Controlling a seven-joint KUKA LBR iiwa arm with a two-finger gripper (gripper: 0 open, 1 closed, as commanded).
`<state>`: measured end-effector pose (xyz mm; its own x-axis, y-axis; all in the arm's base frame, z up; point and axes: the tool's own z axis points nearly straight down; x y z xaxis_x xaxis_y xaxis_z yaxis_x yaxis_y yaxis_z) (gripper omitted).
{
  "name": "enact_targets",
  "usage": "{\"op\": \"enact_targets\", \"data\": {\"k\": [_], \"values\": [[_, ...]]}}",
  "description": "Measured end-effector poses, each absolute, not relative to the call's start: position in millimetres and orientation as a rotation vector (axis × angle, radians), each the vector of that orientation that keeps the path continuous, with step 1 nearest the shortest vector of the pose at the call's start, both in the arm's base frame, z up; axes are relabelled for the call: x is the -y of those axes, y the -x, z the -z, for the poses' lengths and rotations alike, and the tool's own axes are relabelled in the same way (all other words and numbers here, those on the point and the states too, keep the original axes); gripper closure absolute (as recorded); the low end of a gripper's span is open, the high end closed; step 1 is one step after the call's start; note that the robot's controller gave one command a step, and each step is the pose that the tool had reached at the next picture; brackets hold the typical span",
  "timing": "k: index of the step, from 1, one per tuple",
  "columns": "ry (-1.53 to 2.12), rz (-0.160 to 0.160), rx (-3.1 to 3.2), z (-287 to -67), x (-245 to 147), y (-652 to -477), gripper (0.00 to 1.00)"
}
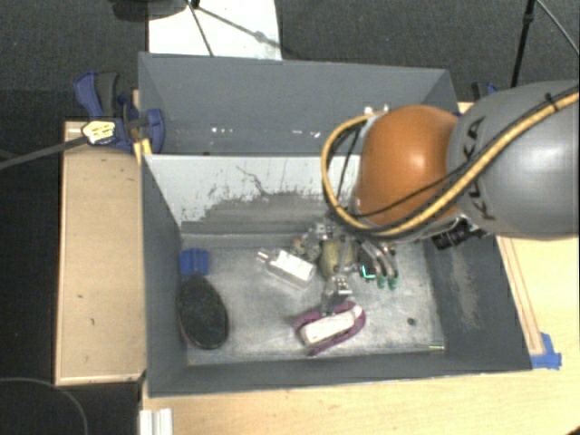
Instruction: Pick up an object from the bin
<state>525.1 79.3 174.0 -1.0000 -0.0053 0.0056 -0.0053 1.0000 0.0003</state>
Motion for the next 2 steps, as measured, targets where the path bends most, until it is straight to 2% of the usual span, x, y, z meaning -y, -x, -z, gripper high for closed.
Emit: {"op": "enact_targets", "data": {"k": [1, 2], "values": [[-0.044, 0.001, 3.146, -187.1, -64.8, -523.5, 0.0], [0.04, 0.001, 3.142, -104.2, -61.8, -573.5, 0.0]]}}
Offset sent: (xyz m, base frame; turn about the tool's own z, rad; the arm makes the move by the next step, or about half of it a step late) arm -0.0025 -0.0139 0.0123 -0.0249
